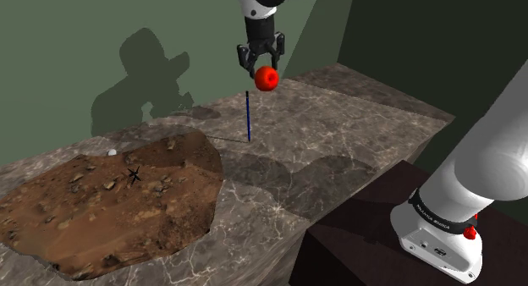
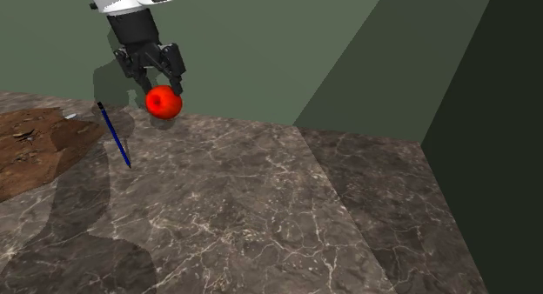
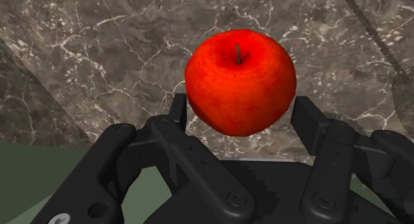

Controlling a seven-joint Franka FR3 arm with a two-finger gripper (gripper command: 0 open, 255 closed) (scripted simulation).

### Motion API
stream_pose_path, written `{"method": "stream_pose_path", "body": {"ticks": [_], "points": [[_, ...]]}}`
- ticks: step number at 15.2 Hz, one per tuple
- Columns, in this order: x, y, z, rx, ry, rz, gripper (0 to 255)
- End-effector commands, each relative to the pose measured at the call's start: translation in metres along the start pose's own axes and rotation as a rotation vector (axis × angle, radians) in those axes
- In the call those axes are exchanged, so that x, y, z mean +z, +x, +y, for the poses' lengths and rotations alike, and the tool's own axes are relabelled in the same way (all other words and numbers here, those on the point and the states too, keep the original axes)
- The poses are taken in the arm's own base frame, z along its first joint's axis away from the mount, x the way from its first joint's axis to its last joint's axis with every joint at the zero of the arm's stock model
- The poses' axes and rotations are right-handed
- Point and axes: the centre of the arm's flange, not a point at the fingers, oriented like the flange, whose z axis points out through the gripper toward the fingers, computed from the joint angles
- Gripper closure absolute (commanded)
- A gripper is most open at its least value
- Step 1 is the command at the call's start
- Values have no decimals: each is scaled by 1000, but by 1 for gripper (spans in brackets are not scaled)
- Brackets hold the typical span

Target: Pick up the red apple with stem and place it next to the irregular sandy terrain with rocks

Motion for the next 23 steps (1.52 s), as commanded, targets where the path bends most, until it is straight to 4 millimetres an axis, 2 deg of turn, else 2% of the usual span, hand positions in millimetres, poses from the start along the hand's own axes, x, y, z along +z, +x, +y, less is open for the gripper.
{"method": "stream_pose_path", "body": {"ticks": [1,14,15,23], "points": [[-5,11,-23,2,1,0,255],[-22,81,-178,2,1,0,255],[-25,91,-199,2,1,0,255],[17,89,-204,2,1,0,255]]}}
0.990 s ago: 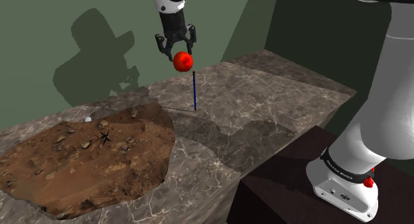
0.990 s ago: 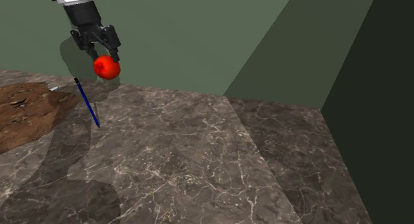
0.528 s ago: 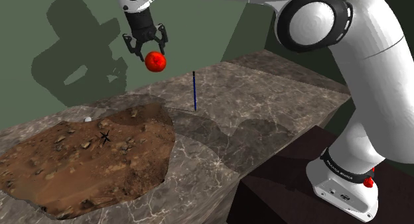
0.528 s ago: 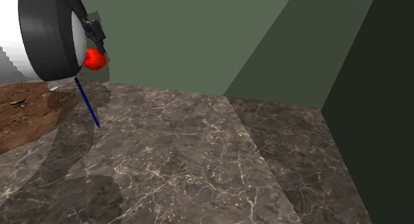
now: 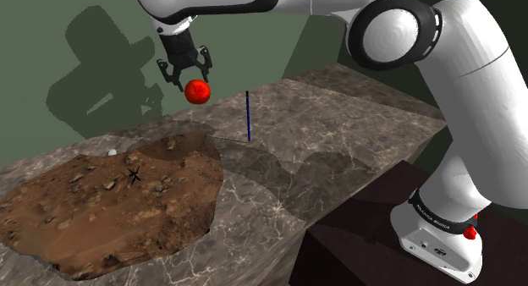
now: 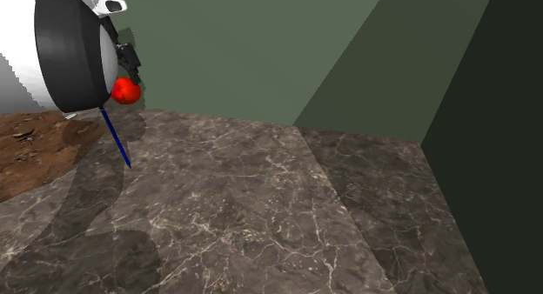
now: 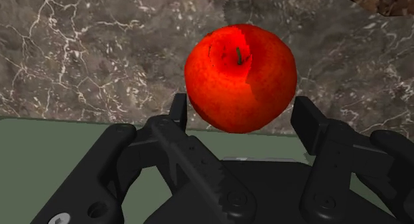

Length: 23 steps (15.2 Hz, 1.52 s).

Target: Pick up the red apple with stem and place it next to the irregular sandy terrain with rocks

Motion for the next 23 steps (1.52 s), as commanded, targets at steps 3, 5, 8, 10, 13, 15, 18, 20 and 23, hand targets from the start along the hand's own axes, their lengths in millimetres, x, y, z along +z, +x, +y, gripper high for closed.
{"method": "stream_pose_path", "body": {"ticks": [3,5,8,10,13,15,18,20,23], "points": [[22,-1,-3,0,1,1,255],[32,-1,-5,0,1,1,255],[48,-2,-7,0,1,1,255],[58,-3,-8,0,1,1,255],[74,-3,-10,0,1,1,255],[84,-4,-11,0,1,1,255],[96,-4,-13,0,1,1,255],[96,-4,-13,0,1,1,255],[96,-4,-13,0,1,1,255]]}}
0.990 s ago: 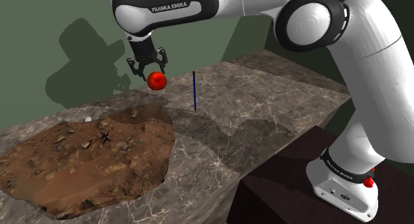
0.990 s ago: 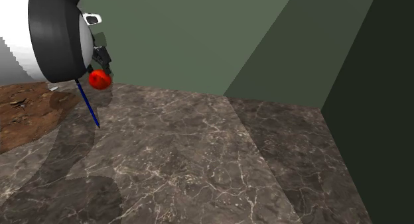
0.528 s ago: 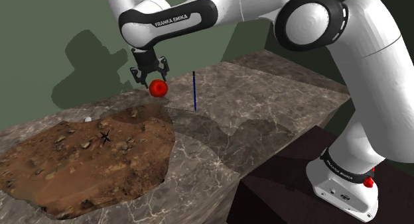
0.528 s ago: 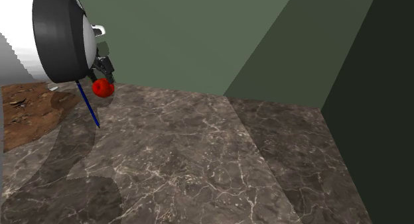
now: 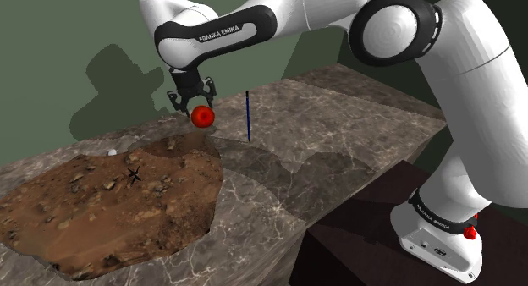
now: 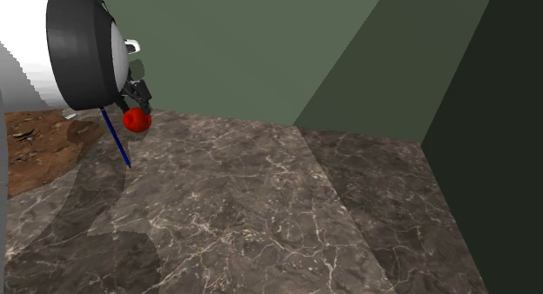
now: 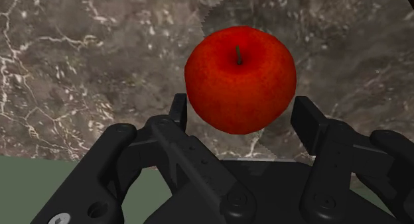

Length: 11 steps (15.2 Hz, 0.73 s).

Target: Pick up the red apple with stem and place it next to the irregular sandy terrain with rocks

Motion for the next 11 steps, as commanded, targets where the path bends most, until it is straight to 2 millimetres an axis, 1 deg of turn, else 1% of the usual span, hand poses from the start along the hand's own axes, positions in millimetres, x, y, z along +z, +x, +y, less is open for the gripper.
{"method": "stream_pose_path", "body": {"ticks": [1,2,3,8,11], "points": [[0,0,0,0,0,0,255],[0,0,0,0,0,0,255],[0,0,0,0,0,0,0],[0,0,0,0,0,0,0],[-40,0,0,0,0,0,0]]}}
